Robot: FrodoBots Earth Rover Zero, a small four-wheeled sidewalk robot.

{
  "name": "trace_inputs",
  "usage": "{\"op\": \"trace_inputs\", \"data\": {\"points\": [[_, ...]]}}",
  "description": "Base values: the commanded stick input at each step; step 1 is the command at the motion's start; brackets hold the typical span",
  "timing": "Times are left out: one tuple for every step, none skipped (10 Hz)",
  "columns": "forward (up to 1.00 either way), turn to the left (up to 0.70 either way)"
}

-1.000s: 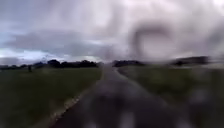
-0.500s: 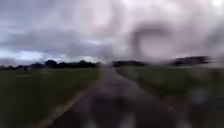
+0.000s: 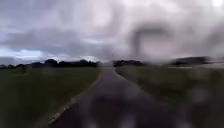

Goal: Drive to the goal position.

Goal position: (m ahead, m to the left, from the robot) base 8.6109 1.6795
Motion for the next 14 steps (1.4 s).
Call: {"op": "trace_inputs", "data": {"points": [[0.70,0.00],[0.70,0.00],[0.70,0.00],[0.70,0.00],[0.70,0.00],[0.70,0.00],[0.70,0.00],[0.70,0.00],[0.70,0.00],[0.70,0.00],[0.70,0.00],[0.70,0.00],[0.70,0.00],[0.70,0.00]]}}
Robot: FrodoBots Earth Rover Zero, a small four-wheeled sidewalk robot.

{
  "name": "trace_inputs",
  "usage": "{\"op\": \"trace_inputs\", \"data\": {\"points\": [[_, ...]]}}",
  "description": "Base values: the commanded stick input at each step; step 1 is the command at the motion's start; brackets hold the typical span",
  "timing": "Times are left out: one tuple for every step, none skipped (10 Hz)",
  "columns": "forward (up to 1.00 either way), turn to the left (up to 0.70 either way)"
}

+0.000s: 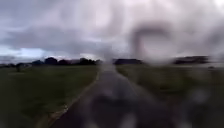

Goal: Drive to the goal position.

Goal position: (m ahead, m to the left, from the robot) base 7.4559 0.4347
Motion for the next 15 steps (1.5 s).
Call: {"op": "trace_inputs", "data": {"points": [[0.70,0.00],[0.70,0.00],[0.70,0.00],[0.70,0.00],[0.70,0.00],[0.70,0.00],[0.70,0.00],[0.70,0.00],[0.70,0.00],[0.70,0.00],[0.70,0.00],[0.70,0.00],[0.70,0.00],[0.70,0.00],[0.70,0.00]]}}
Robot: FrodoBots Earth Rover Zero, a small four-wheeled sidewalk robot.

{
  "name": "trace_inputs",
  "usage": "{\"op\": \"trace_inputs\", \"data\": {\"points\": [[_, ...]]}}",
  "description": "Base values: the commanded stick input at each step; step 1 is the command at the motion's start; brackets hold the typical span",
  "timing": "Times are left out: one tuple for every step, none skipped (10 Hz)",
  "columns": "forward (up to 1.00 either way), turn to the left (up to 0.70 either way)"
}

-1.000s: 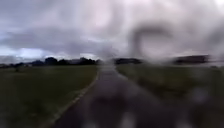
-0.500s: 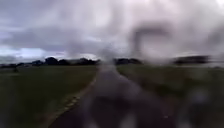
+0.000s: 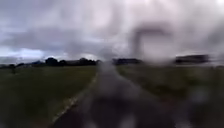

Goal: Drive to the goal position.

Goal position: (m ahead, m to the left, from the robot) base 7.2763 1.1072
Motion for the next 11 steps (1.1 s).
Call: {"op": "trace_inputs", "data": {"points": [[0.70,0.00],[0.70,0.00],[0.70,0.00],[0.70,0.00],[0.70,0.00],[0.70,0.00],[0.70,0.00],[0.70,0.00],[0.70,0.00],[0.70,0.00],[0.70,0.00]]}}
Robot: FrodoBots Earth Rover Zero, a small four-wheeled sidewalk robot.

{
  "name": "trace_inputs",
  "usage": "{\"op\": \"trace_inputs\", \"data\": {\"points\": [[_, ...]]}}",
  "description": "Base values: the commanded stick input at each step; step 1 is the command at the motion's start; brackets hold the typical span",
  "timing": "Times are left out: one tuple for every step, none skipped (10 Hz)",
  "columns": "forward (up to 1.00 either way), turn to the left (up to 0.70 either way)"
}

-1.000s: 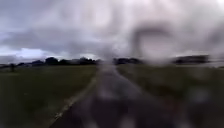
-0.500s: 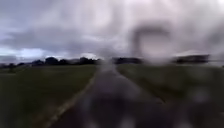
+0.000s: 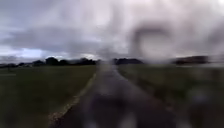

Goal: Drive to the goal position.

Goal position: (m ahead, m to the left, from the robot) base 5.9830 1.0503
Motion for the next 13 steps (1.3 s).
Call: {"op": "trace_inputs", "data": {"points": [[0.70,0.00],[0.70,0.00],[0.70,0.00],[0.70,0.00],[0.70,0.00],[0.70,0.00],[0.70,0.00],[0.70,0.00],[0.70,0.00],[0.70,0.00],[0.70,0.00],[0.70,0.00],[0.70,0.00]]}}
